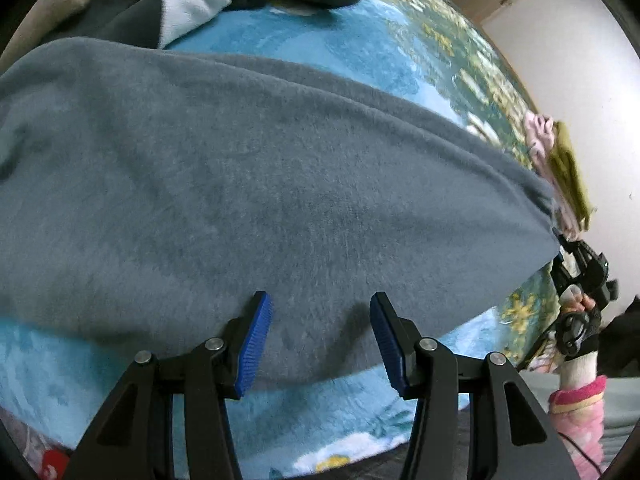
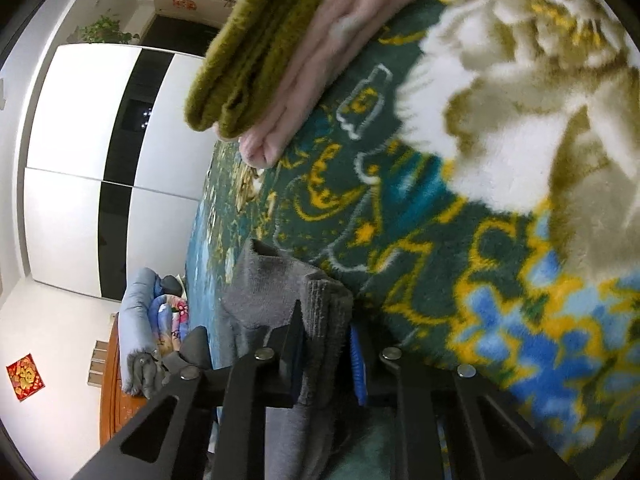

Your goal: Fold clothes

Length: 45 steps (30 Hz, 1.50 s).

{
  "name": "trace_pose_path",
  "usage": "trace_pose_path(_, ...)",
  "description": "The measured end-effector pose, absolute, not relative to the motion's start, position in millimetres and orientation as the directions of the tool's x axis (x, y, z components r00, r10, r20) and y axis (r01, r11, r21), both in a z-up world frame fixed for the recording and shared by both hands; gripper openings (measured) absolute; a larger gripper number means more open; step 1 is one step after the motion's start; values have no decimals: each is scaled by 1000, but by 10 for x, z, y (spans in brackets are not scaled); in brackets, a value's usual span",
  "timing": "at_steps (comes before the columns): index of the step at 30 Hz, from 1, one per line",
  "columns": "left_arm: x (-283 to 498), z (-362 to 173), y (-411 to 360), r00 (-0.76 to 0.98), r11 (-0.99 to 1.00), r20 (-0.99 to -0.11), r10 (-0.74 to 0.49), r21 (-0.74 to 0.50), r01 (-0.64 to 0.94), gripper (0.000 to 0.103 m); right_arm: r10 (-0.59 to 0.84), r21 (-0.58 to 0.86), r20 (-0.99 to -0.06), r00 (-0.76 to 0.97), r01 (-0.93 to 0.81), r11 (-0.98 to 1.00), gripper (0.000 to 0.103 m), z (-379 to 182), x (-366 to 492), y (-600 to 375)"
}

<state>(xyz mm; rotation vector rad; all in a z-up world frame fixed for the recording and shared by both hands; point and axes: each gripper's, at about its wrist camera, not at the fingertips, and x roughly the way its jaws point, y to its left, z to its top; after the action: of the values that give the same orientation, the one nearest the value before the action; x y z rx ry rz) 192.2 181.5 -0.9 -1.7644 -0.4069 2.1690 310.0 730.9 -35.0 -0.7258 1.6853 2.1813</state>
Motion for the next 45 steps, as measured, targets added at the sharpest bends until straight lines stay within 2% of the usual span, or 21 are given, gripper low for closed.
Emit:
trace_pose_path(5,2025,230,1411,-259,-892,-862,435,-451,4,53,-38,772,-518,-855,-447,-452,17,310,3007,6955)
trace_pose_path(11,1955,398,1007,-366,-860,-816,448,-505,73,53,-41,638,-493,-869,-329,-697,17,1105,2832,6101)
trace_pose_path(15,1984,484,736,-421,-837,-787,451,-537,106,53,-71,556,-494,-867,-252,-792,17,1406,2718,5457)
trace_pose_path(19,2049,534,548,-449,-824,-765,461,-558,104,53,-114,483,-515,-849,-178,-858,17,1471,2468,4806)
trace_pose_path(27,2095,447,265,-458,-801,-752,473,-584,131,53,-269,443,-614,-742,-42,-896,17,967,2027,3545)
trace_pose_path(32,2082,407,166,-459,-794,-750,476,-591,143,53,-276,382,-717,-640,-30,-924,17,446,1875,3094)
trace_pose_path(37,2027,351,162,-448,-788,-749,489,-599,142,53,-287,354,-769,-571,-6,-935,21,198,1838,2941)
trace_pose_path(39,2004,332,163,-442,-786,-749,494,-602,141,53,-303,351,-773,-557,22,-936,28,176,1837,2910)
trace_pose_path(41,1981,313,165,-437,-785,-749,499,-604,139,53,-363,399,-760,-539,53,-915,44,151,1839,2920)
trace_pose_path(45,1959,375,55,-461,-781,-742,487,-606,150,53,-400,434,-741,-540,69,-898,47,177,1855,2959)
